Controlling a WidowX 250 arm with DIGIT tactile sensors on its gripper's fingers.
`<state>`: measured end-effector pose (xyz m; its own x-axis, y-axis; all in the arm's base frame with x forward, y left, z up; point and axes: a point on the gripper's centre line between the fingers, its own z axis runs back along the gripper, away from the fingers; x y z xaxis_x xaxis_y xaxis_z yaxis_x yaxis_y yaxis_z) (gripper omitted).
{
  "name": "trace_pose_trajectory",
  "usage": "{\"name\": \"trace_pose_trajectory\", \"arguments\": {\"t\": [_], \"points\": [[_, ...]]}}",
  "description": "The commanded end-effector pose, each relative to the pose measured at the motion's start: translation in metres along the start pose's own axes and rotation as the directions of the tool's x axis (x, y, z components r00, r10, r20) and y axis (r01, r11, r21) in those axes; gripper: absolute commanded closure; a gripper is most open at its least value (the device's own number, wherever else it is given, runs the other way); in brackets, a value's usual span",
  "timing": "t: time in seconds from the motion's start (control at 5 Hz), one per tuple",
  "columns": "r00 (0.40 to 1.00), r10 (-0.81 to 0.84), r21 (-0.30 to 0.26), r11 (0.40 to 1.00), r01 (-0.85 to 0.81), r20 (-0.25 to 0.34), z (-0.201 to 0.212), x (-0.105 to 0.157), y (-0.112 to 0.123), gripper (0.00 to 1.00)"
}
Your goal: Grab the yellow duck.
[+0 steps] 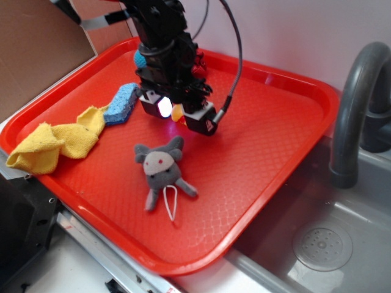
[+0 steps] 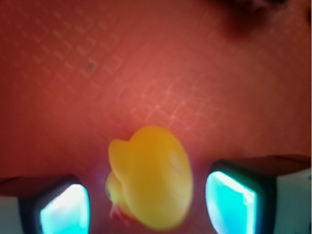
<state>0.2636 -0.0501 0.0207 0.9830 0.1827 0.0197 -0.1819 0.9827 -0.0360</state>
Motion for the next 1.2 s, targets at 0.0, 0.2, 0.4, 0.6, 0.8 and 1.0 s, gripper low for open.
{"name": "trace_pose_trajectory", "arguments": {"t": [0.0, 0.2, 0.4, 0.6, 0.8, 1.0], "points": [[0.999, 0.013, -0.011, 1.000, -0.012, 0.052, 0.009, 0.015, 0.001, 1.00], [0.998, 0.032, -0.005, 0.999, -0.032, 0.053, 0.010, 0.016, 0.002, 1.00], [1.000, -0.022, 0.017, 1.000, 0.022, 0.003, 0.041, 0.012, 0.006, 1.00], [0.990, -0.138, -0.076, 0.988, 0.135, -0.037, 0.091, -0.005, 0.013, 1.00], [0.982, -0.191, -0.117, 0.975, 0.191, 0.016, 0.141, -0.031, 0.021, 1.00], [0.982, -0.180, -0.057, 0.981, 0.184, 0.063, 0.170, -0.051, 0.020, 1.00]]}}
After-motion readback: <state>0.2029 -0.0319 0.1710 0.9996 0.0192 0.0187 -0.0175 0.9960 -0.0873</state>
